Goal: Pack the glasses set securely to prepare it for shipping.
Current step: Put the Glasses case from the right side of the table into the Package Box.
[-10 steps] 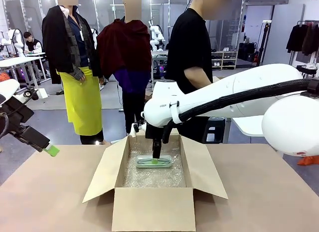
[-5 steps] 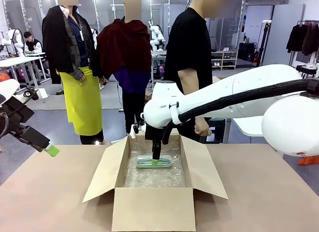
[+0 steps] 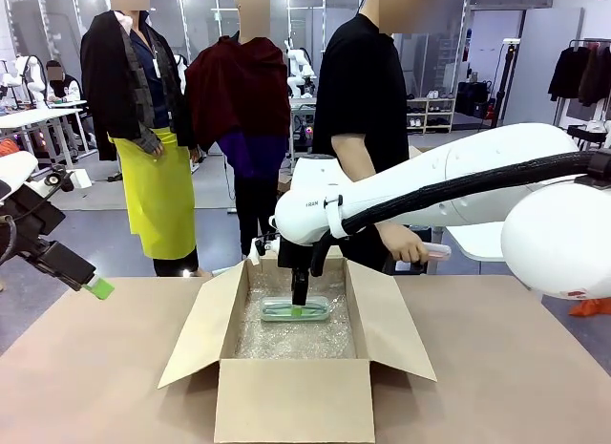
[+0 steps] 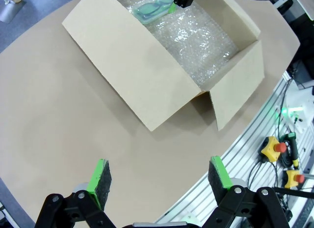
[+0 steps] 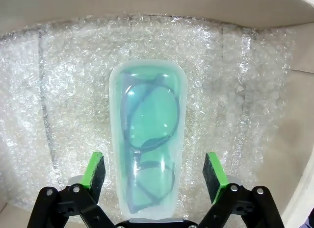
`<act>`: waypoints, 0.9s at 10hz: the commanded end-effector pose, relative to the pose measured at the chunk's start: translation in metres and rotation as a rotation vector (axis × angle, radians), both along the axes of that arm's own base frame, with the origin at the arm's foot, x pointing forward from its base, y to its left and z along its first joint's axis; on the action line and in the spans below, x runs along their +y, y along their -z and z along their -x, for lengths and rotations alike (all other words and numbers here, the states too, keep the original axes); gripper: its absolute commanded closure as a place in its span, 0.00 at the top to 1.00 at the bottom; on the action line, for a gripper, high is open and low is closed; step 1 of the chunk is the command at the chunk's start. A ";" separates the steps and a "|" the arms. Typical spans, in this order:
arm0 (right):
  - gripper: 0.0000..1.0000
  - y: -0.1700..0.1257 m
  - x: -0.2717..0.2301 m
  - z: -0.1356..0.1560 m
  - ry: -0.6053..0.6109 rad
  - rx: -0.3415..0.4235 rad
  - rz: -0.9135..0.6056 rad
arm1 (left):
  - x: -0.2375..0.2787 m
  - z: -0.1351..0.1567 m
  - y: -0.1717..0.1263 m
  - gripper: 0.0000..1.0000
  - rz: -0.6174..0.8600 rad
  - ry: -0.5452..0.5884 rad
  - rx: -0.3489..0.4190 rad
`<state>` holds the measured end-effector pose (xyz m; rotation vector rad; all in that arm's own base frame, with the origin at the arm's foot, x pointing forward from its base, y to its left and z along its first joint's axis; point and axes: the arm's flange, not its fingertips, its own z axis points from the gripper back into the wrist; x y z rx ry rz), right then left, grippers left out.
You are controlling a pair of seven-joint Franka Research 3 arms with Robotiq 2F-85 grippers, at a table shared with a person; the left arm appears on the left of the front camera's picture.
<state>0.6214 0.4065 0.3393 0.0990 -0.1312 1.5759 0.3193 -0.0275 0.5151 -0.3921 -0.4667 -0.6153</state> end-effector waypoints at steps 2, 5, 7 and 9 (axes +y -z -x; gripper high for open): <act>1.00 -0.063 -0.031 0.025 0.087 -0.076 0.002 | 0.001 -0.001 -0.001 1.00 0.011 0.006 -0.013; 1.00 -0.131 -0.102 0.071 0.283 -0.136 -0.092 | 0.001 -0.001 -0.001 1.00 0.011 0.006 -0.013; 1.00 -0.163 -0.138 0.120 0.445 -0.210 -0.068 | 0.001 -0.001 -0.001 1.00 0.011 0.006 -0.013; 1.00 -0.179 -0.189 0.162 0.635 -0.234 -0.100 | 0.001 -0.001 -0.001 1.00 0.011 0.006 -0.013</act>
